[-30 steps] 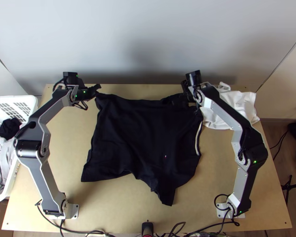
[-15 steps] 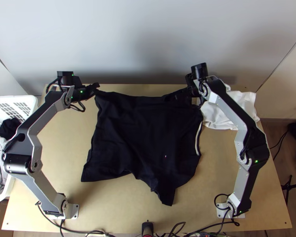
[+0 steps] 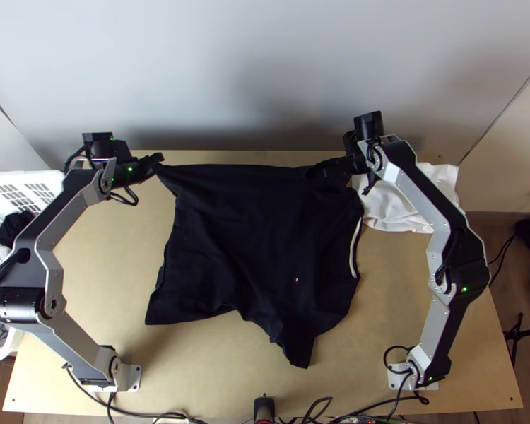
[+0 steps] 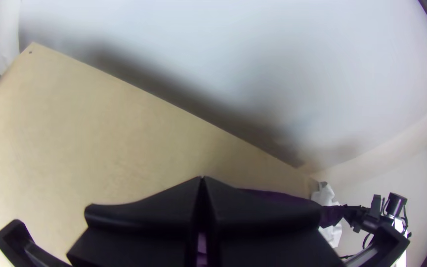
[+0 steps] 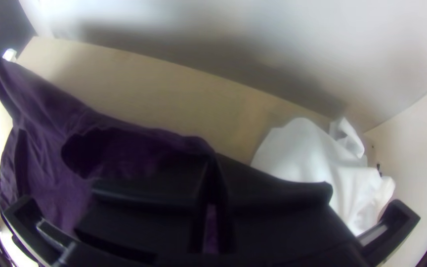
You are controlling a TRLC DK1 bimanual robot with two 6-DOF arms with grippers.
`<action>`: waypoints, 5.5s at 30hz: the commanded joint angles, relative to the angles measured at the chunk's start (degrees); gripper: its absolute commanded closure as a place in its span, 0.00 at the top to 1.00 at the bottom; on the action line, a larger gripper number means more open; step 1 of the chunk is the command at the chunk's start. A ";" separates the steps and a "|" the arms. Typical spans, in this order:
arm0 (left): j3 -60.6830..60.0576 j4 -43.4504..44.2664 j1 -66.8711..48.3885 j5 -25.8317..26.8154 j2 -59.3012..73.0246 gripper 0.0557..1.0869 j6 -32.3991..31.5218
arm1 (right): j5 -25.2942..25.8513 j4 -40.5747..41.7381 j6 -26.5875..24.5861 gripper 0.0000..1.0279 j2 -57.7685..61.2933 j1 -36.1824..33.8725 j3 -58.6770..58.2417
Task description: Fold the t-shirt
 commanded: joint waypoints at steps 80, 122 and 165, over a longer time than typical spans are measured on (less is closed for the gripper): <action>-30.76 0.71 -0.04 4.43 -11.25 0.14 17.29 | -8.39 -9.12 -3.75 0.03 -21.04 4.93 -40.63; -29.26 -4.21 4.35 17.61 -26.01 0.95 13.16 | -8.39 -19.58 -7.26 0.96 -39.15 18.03 -40.02; -40.69 -2.89 1.89 14.01 -31.73 0.95 16.06 | 3.04 4.50 -3.49 0.03 -29.48 65.05 -53.64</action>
